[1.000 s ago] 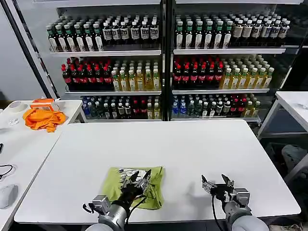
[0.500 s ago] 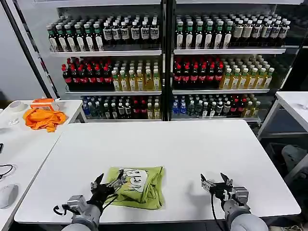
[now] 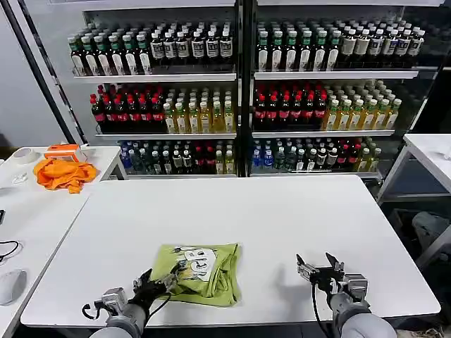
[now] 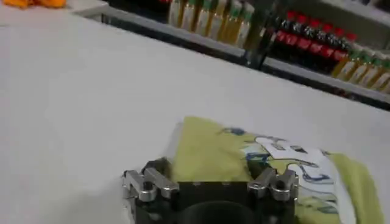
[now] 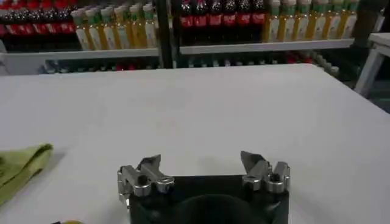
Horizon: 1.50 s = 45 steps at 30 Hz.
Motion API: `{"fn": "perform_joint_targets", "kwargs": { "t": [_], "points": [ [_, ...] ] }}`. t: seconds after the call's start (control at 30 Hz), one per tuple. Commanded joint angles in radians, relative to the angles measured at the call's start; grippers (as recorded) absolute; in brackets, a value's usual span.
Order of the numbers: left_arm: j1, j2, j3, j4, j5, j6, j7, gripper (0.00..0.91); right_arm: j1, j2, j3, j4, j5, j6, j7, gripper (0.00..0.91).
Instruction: Fold and organize the clothes.
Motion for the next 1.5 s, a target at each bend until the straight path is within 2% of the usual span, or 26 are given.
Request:
{"fn": "perform_joint_targets", "kwargs": {
  "t": [0.03,0.07,0.17,0.43,0.8,1.0,1.1,1.27,1.37,1.5],
  "points": [
    [-0.017,-0.012,-0.030,0.050,-0.236,0.028,0.040,0.343,-0.002,-0.001,0.004,0.004,0.000,-0.001,0.003,0.907],
    [-0.022,-0.013,-0.035,0.054,-0.263,0.028,0.043,0.282,-0.002,0.000,0.003,0.005,0.000,-0.001,0.003,0.907],
    [-0.035,-0.017,-0.051,0.077,-0.361,0.030,0.057,0.191,-0.005,0.001,0.003,0.009,0.000,-0.002,0.004,0.907],
    [-0.049,-0.023,-0.076,0.123,-0.471,0.033,0.081,0.020,-0.020,0.000,0.018,0.020,0.001,-0.002,0.005,0.907],
    [-0.043,-0.045,-0.131,0.093,-0.631,0.023,0.103,0.020,-0.023,-0.005,0.024,0.030,0.003,-0.004,0.008,0.907],
    [-0.032,-0.038,-0.272,0.032,-0.764,0.017,0.086,0.020,-0.018,-0.008,0.024,0.027,0.007,-0.004,0.008,0.907],
    [-0.029,0.012,-0.410,0.002,-0.802,0.023,0.074,0.020,-0.010,-0.011,0.023,0.022,0.012,-0.002,0.008,0.907],
    [-0.028,0.184,-0.661,0.005,-0.778,0.034,0.055,0.020,0.012,-0.012,0.014,0.010,0.021,0.001,0.006,0.907],
    [-0.018,0.292,-0.790,0.015,-0.689,0.042,0.071,0.020,0.025,-0.009,0.005,0.004,0.024,0.003,0.005,0.907],
    [0.006,0.370,-0.867,-0.009,-0.539,0.044,0.116,0.020,0.036,-0.006,-0.003,-0.007,0.026,0.006,0.003,0.907]
  ]
}}
